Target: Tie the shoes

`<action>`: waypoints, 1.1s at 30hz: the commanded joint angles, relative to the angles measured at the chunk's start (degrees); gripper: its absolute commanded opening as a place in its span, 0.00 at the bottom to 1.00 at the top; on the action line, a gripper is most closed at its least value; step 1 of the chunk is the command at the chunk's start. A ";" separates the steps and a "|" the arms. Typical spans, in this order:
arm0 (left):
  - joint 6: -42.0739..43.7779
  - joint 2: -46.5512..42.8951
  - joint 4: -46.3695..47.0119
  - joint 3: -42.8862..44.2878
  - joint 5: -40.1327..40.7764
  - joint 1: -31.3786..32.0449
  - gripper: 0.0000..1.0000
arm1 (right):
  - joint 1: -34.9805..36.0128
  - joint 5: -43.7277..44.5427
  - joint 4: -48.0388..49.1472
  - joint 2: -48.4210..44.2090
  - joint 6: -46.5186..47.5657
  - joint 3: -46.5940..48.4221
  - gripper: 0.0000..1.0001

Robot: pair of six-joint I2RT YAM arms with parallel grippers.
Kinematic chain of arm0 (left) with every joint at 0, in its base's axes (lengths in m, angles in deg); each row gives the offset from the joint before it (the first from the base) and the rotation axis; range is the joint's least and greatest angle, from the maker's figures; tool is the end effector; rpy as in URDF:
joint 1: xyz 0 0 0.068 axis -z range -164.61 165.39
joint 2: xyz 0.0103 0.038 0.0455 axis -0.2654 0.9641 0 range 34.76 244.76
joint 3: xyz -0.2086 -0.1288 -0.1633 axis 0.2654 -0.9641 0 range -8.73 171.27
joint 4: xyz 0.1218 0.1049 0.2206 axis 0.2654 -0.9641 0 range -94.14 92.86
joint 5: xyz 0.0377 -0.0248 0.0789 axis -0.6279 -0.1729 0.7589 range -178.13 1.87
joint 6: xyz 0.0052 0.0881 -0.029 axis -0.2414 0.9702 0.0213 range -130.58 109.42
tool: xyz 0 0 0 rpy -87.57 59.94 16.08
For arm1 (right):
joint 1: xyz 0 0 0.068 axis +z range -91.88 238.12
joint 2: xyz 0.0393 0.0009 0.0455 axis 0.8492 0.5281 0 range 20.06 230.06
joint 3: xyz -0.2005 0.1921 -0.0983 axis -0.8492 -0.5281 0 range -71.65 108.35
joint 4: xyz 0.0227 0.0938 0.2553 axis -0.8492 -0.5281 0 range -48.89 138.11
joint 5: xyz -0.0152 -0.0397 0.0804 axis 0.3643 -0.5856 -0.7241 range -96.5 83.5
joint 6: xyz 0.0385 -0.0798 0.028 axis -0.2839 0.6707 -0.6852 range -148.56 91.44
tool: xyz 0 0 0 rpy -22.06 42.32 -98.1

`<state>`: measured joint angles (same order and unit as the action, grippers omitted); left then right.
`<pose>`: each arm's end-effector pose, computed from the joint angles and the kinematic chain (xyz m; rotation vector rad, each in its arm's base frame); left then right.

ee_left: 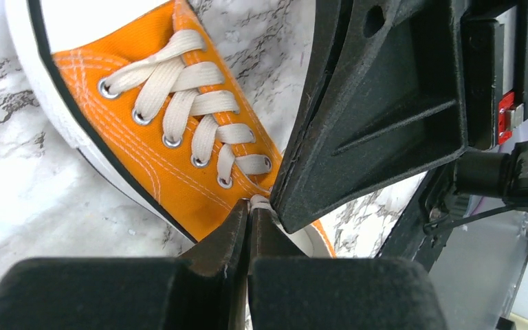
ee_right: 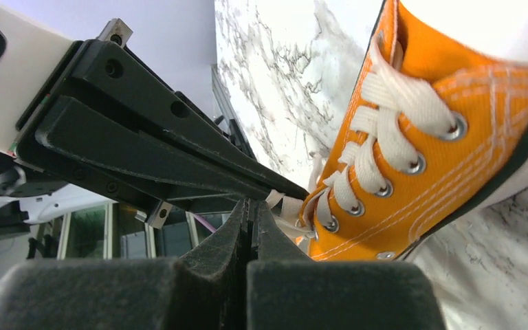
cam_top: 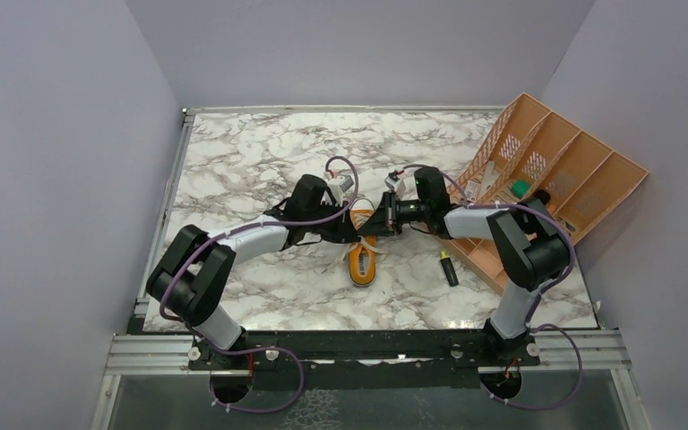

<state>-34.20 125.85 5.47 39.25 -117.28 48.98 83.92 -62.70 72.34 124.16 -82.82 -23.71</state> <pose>0.2824 -0.2364 0.1724 0.4947 2.3635 -1.0764 0.3165 0.2302 0.1474 -0.0968 2.4285 1.7849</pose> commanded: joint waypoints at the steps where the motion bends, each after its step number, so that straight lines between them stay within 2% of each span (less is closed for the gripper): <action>1: -5.12 -0.89 13.86 -3.88 0.87 0.43 0.00 | 1.44 -2.14 6.15 -5.22 -6.94 -0.61 0.01; 5: -5.12 -1.91 14.21 -4.56 2.50 0.43 0.00 | 1.66 -1.47 2.39 -5.57 -4.19 -0.89 0.01; 10: -3.02 -5.22 9.99 -4.39 7.11 0.43 0.00 | 1.62 -0.55 -1.59 -5.57 -0.86 -1.14 0.01; 16: -6.97 -5.72 7.00 -3.46 10.09 0.51 0.00 | 1.58 0.66 -2.14 -5.26 -0.67 -0.53 0.01; 25: -11.65 -3.18 20.08 -7.60 8.08 1.48 0.00 | 1.94 -1.92 0.65 -3.89 -1.88 -1.55 0.01; 33: -11.02 -0.47 26.04 -8.43 5.61 1.49 0.00 | 3.36 -3.08 -3.67 -3.14 1.13 1.48 0.01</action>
<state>-44.69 122.48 22.37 30.29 -111.94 50.05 84.32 -59.60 70.90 120.79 -83.28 -24.98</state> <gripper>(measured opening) 0.013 0.013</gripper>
